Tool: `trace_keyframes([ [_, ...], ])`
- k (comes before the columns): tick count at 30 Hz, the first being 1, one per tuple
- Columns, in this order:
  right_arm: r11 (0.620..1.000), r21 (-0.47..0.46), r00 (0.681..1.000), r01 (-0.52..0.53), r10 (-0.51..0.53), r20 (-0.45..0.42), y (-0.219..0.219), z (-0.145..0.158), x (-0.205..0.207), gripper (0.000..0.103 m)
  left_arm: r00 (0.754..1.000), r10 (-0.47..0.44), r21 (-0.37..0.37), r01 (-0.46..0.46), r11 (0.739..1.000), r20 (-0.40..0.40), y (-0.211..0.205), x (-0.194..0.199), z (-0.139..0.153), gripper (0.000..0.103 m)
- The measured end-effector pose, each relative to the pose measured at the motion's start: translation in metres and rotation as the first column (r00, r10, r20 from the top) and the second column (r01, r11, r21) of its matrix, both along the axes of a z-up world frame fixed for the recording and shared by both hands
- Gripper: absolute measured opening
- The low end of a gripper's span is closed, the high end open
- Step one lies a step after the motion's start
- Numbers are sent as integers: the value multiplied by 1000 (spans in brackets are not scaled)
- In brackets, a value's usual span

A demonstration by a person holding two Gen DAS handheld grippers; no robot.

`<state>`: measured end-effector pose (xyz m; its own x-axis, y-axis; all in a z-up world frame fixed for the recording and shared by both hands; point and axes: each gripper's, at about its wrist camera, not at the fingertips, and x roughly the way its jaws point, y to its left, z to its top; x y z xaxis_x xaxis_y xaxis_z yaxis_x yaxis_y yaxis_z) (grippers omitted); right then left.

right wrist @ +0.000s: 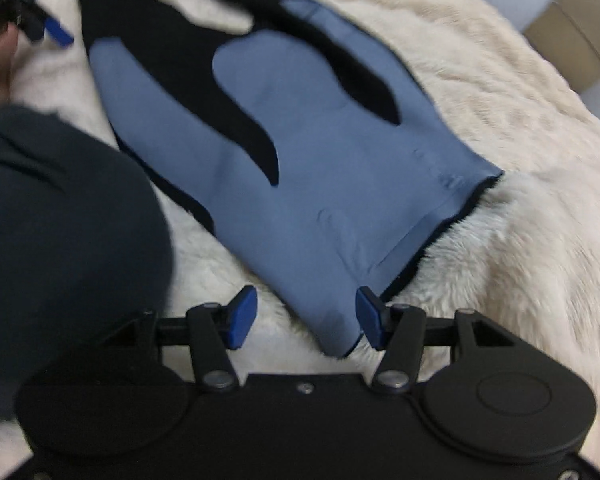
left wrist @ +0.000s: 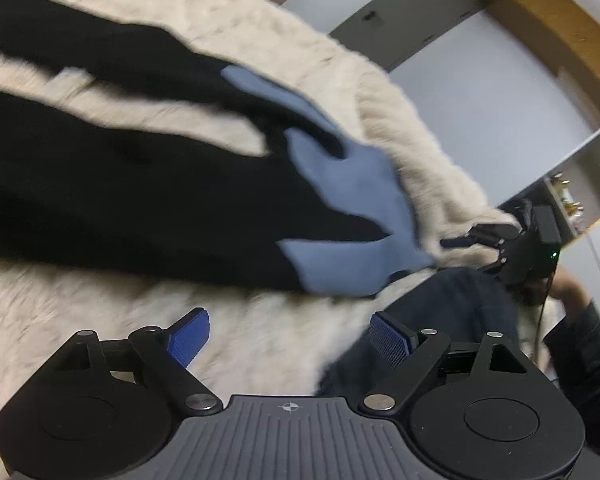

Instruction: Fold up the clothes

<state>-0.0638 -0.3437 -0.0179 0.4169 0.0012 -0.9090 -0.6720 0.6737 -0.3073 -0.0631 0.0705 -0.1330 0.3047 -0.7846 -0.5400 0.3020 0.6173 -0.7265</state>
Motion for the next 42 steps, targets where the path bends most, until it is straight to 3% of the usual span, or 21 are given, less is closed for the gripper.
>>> trace_keyframes([
  [4,999,-4,996,-51,51,-74,1,-17,13,42,993,53,-128,-66,990,-103,9,9,-25,84],
  [5,998,2,995,-56,56,-85,3,-20,16,36,989,76,-170,-98,981,-129,13,13,-31,84],
  [6,998,17,993,-55,56,-105,4,-22,18,20,985,100,-211,-129,969,-140,16,16,-33,84],
  [8,998,40,989,-54,58,-133,3,-24,22,15,977,137,-267,-177,947,-162,23,21,-36,84],
  [11,998,41,988,-53,59,-141,-3,-17,17,21,972,149,-296,-199,934,-182,27,22,-37,84],
  [13,997,56,994,-46,52,-99,-7,-3,15,35,978,138,-277,-178,944,-158,27,19,-32,84],
  [15,989,148,999,-15,19,-26,-11,20,19,50,980,132,-259,-167,951,-148,26,16,-28,84],
  [19,913,405,989,39,-93,113,-7,51,47,53,979,128,-275,-167,947,-156,25,15,-24,84],
  [24,853,521,978,-15,-96,186,54,44,117,55,985,135,-256,-159,954,-109,26,15,-9,84],
  [27,839,542,987,-39,-53,153,96,30,167,67,988,145,-214,-154,965,-59,35,14,1,85],
  [32,793,605,991,-79,130,-41,170,-11,285,67,977,206,-199,-213,957,-57,57,16,3,85],
  [37,874,485,939,-35,195,-283,204,-51,364,67,972,221,-225,-234,946,-83,68,26,2,85],
  [38,883,469,931,-31,196,-308,207,-55,369,65,973,219,-220,-230,948,-73,67,31,4,85],
  [40,895,445,904,-5,195,-381,209,-59,377,36,974,215,-221,-226,949,-73,66,39,4,87],
  [41,893,451,893,-6,208,-399,209,-57,379,0,973,215,-228,-229,946,-84,64,45,1,87],
  [42,886,463,892,-27,231,-389,206,-50,378,2,973,215,-229,-229,946,-87,64,46,1,87],
])
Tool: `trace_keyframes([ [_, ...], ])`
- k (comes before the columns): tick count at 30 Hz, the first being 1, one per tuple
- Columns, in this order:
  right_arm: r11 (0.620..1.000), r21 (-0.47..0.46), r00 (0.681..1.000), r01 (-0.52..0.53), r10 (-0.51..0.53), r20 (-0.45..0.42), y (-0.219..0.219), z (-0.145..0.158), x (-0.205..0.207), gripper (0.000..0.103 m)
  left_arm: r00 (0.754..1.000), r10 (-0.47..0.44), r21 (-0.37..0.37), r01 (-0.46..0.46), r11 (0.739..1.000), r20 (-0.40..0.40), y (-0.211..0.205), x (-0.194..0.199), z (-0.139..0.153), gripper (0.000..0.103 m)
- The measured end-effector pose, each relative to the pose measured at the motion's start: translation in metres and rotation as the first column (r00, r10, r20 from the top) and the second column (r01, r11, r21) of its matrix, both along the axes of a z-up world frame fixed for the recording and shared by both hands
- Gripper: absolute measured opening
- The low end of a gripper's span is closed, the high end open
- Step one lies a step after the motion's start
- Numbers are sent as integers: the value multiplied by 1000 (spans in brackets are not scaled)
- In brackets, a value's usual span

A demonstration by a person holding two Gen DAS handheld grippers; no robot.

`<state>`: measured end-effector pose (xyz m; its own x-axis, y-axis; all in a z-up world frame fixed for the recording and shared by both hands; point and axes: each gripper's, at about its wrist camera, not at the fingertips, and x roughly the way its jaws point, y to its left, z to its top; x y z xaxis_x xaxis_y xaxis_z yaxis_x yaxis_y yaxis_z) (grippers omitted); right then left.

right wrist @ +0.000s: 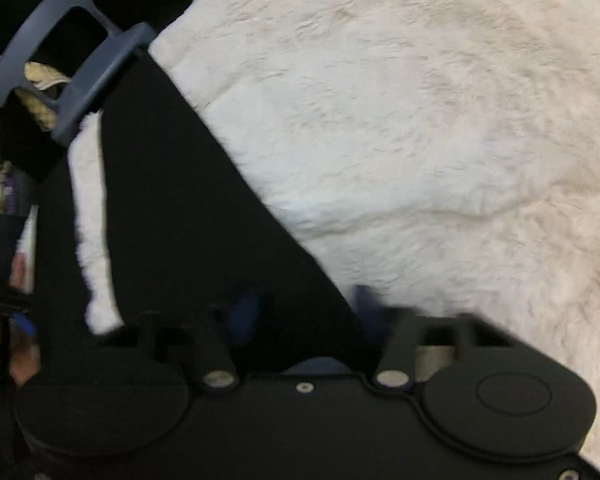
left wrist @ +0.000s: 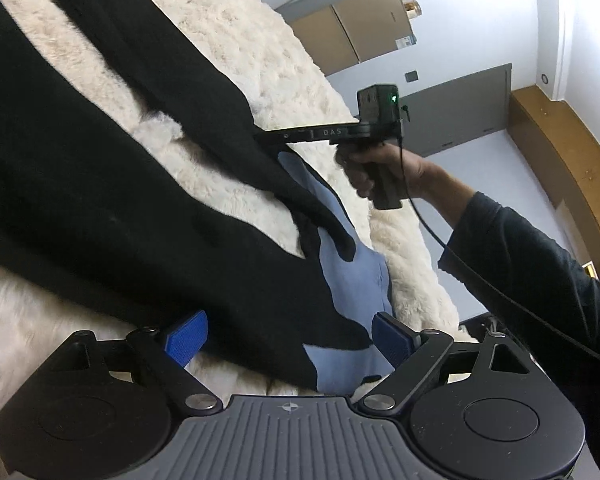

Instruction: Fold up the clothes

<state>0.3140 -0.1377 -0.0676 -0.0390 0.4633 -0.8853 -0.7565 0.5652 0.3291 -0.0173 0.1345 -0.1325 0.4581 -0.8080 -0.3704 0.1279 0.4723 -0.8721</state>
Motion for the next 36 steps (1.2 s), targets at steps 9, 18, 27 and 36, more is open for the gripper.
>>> trace_keyframes([
  [9,990,7,935,139,-133,330,-45,37,-6,31,1000,-12,23,12,1000,-25,-12,6,-10,88],
  [18,872,239,671,428,-483,563,-50,78,-117,73,999,49,-12,-49,999,19,6,-3,-1,88],
  [27,671,564,639,481,-709,299,-73,40,-231,79,887,459,24,-461,887,53,120,44,20,89],
  [36,716,504,612,482,-687,391,-66,20,-200,78,637,767,4,-769,639,-73,202,136,-19,4],
])
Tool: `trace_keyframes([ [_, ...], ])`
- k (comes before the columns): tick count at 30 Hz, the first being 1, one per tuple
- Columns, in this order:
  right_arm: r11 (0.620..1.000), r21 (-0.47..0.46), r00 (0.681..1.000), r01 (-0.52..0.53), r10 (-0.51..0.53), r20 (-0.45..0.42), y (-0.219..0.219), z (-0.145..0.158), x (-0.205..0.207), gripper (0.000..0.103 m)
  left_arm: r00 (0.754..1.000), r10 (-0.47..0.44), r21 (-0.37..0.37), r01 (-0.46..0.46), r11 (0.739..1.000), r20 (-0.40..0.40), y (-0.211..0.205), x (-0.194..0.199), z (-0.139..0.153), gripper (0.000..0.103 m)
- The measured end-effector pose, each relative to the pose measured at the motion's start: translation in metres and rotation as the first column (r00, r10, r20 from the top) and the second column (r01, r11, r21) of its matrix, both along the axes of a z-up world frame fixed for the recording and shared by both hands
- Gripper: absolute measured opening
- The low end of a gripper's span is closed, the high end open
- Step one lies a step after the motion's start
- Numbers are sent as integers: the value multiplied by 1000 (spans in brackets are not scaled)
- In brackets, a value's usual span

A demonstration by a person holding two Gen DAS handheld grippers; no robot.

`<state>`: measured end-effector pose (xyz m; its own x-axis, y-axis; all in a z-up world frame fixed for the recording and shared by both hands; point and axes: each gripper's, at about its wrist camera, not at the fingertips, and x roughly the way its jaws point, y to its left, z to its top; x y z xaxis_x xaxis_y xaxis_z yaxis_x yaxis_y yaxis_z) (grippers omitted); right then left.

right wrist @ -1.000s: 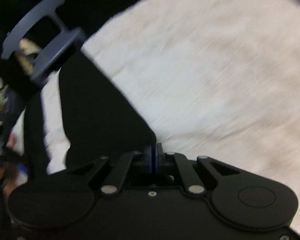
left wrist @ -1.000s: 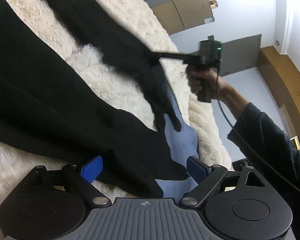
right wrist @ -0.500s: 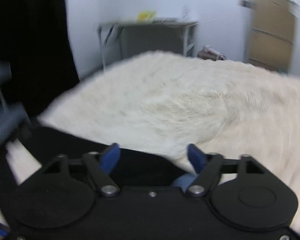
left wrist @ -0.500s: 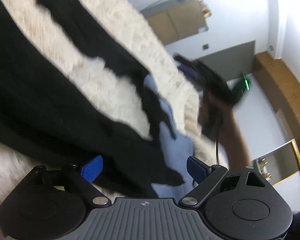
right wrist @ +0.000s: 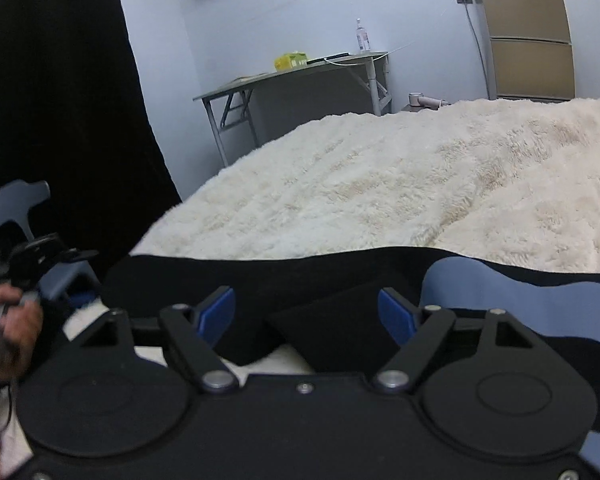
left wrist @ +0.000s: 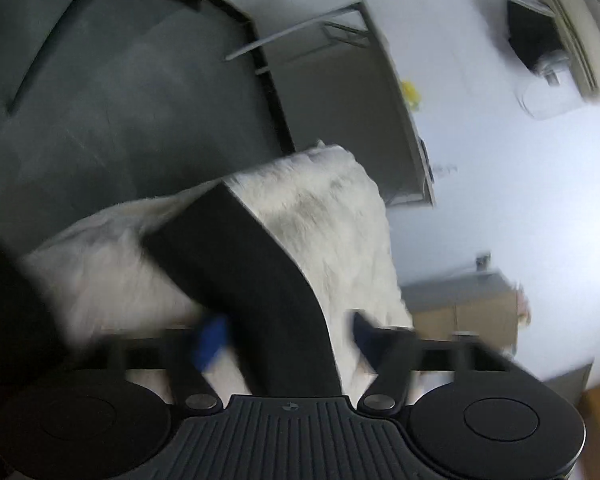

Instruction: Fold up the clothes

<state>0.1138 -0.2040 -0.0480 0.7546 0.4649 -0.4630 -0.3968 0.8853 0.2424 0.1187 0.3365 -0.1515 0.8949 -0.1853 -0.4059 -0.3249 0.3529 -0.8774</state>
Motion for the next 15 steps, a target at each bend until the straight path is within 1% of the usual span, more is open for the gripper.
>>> trace_keyframes([
  [1,1000,15,1000,-7,7,-10,0,-3,2,78,1000,11,20,-11,1000,13,3,3,3,4],
  [2,999,35,1000,-16,17,-14,-2,-5,4,78,998,22,48,-25,999,56,7,9,13,3],
  [3,999,43,1000,-21,21,-7,-1,-5,2,78,996,26,78,-33,996,81,8,12,22,3],
  [5,999,47,1000,-25,24,13,4,-3,-3,78,993,9,124,-24,992,117,13,12,34,3],
  [6,998,48,999,-28,27,28,4,-2,-5,78,993,7,128,-22,992,115,14,13,34,4],
  [7,998,54,998,-33,31,46,3,0,-4,78,996,3,154,-16,988,88,19,13,36,10],
  [8,997,65,998,-37,33,54,2,-1,-2,78,1000,12,188,-13,982,7,26,14,33,18],
  [9,996,78,998,-38,34,48,0,-2,0,78,999,21,193,-15,981,-27,30,14,31,31],
  [10,995,90,999,-39,36,34,-2,-4,3,78,996,42,192,-25,981,-81,37,10,28,41],
  [11,995,96,999,-40,39,21,-3,-6,6,78,989,61,190,-35,981,-131,43,6,25,43],
  [12,994,100,999,-41,40,11,-3,-7,7,78,987,63,169,-38,985,-148,50,-11,30,43],
  [13,994,103,999,-42,42,1,-4,-8,8,78,993,35,179,-16,984,-108,48,-25,39,45],
  [14,994,102,999,-43,43,-2,-4,-8,9,78,995,27,187,-7,982,-101,47,-30,42,48],
  [15,994,100,999,-43,44,0,-4,-6,8,78,997,-14,234,32,972,-79,36,-52,57,57],
])
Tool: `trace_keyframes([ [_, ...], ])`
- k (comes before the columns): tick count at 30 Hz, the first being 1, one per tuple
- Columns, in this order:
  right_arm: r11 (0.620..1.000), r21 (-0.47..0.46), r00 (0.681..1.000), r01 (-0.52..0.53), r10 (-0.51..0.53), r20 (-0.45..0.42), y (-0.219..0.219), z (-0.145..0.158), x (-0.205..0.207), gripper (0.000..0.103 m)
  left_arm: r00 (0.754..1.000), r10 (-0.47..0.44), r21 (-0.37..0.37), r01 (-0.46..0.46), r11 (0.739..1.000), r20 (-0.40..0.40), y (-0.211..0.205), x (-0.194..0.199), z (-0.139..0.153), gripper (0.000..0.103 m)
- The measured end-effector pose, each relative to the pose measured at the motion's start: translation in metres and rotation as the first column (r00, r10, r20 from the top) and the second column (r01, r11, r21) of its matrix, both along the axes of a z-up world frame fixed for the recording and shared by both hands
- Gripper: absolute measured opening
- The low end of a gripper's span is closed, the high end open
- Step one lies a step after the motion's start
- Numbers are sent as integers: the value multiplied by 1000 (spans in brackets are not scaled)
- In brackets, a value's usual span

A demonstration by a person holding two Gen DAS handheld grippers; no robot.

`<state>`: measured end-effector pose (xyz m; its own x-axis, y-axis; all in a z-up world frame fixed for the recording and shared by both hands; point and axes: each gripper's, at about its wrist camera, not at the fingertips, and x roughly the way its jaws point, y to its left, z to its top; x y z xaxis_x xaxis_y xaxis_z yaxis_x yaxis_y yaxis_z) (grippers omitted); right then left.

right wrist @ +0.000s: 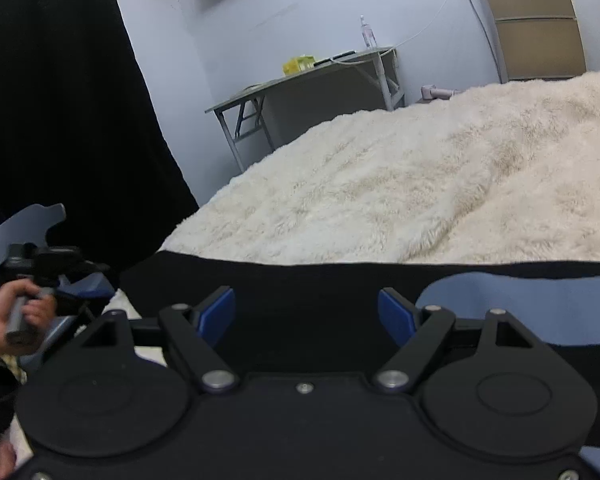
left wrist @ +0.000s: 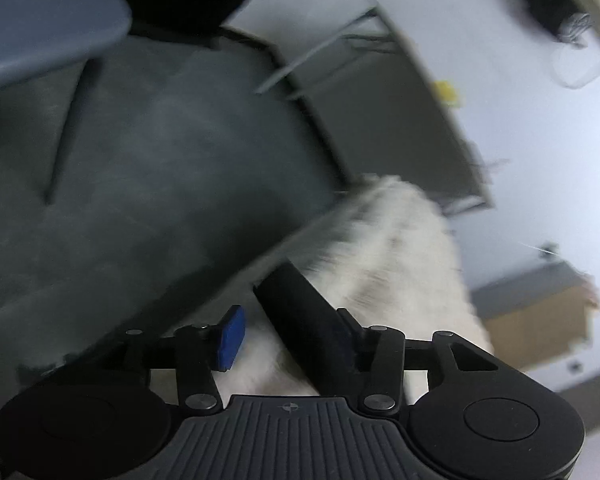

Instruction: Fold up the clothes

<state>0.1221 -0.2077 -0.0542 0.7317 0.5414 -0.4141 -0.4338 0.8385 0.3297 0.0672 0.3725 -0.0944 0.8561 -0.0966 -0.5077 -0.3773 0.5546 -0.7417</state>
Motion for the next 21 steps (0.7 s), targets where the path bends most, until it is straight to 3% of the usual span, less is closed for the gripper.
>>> trace_keyframes([
  [1,1000,0,1000,-1,1,3,1,3,-1,78,999,-46,49,45,998,20,-11,-22,15,68],
  [3,1000,3,1000,-20,20,14,3,7,-5,78,982,-184,156,176,972,41,-36,-78,43,78],
  [5,999,-31,999,-41,42,30,11,8,-9,79,949,-316,252,305,918,1,-58,-113,60,80],
  [6,997,-63,998,-48,51,37,15,9,-13,79,932,-361,321,351,880,-31,-68,-123,67,80],
  [7,995,-89,997,-55,59,41,19,11,-16,79,913,-403,389,395,832,-65,-78,-134,73,80],
  [8,992,-111,997,-62,67,44,24,14,-22,79,896,-433,486,424,764,-101,-94,-147,79,81],
  [10,991,-116,996,-69,75,49,30,22,-36,79,858,-481,651,471,595,-180,-127,-172,90,83],
  [11,991,-108,996,-73,79,52,33,26,-43,80,829,-521,696,496,519,-203,-144,-184,90,84],
  [12,992,-98,995,-79,85,54,34,29,-49,81,812,-548,705,509,494,-201,-155,-194,86,85],
  [13,994,-78,995,-78,82,57,37,33,-58,81,807,-559,702,510,498,-190,-161,-200,81,90],
  [15,997,-37,996,-63,65,59,40,43,-75,82,818,-562,642,497,584,-122,-175,-201,70,103],
  [17,1000,-11,999,-14,14,32,42,45,-89,84,846,-529,560,469,683,-63,-188,-202,57,103],
  [19,994,-37,994,107,-108,-27,47,44,-110,89,864,-501,502,455,735,-50,-198,-184,44,103],
  [20,984,-67,984,165,-169,-61,52,41,-120,96,882,-470,471,428,771,-32,-204,-182,34,103],
  [21,976,-87,973,198,-206,-103,58,38,-128,96,891,-453,483,413,772,-38,-208,-182,31,103],
])
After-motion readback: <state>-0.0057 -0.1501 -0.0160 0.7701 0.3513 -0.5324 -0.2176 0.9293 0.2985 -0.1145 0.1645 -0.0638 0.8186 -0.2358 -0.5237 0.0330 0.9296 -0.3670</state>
